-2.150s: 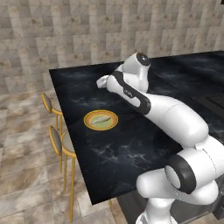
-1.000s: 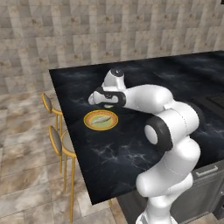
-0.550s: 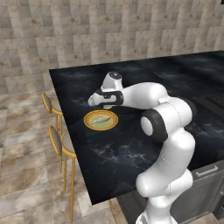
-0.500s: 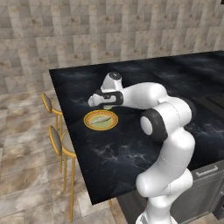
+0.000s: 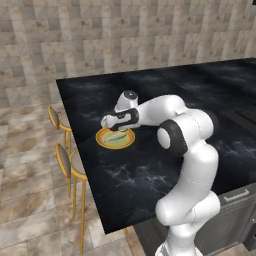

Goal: Take the lemon wedge from the fridge and place it on the plate with fish on the dining counter.

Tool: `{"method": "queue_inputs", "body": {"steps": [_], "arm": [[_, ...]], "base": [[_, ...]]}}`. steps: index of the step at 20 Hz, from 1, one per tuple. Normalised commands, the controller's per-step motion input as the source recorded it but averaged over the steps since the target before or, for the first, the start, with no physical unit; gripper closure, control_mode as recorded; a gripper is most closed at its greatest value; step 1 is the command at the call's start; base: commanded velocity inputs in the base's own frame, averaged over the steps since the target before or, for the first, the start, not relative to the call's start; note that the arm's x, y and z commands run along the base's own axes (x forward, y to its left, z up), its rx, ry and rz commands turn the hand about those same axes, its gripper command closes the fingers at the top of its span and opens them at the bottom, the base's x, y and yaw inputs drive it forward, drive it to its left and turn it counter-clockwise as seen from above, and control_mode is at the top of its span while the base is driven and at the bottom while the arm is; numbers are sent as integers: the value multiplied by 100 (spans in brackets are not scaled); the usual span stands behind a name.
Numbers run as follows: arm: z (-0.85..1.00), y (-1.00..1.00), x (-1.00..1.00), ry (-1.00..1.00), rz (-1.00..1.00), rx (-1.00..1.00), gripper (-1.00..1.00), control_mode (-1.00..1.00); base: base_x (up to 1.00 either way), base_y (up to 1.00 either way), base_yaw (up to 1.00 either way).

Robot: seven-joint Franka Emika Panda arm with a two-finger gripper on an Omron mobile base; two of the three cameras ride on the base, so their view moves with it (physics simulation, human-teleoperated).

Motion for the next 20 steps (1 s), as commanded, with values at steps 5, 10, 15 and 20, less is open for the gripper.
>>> {"method": "queue_inputs", "body": {"steps": [5,10,15,20], "arm": [[-26,0,36,0,0,0,100,-100],[-25,1,36,0,0,-1,100,-100],[-16,6,35,0,0,0,100,-100],[-5,12,42,0,0,0,100,-100]], "base": [[0,0,0],[0,0,0],[0,0,0],[0,0,0]]}}
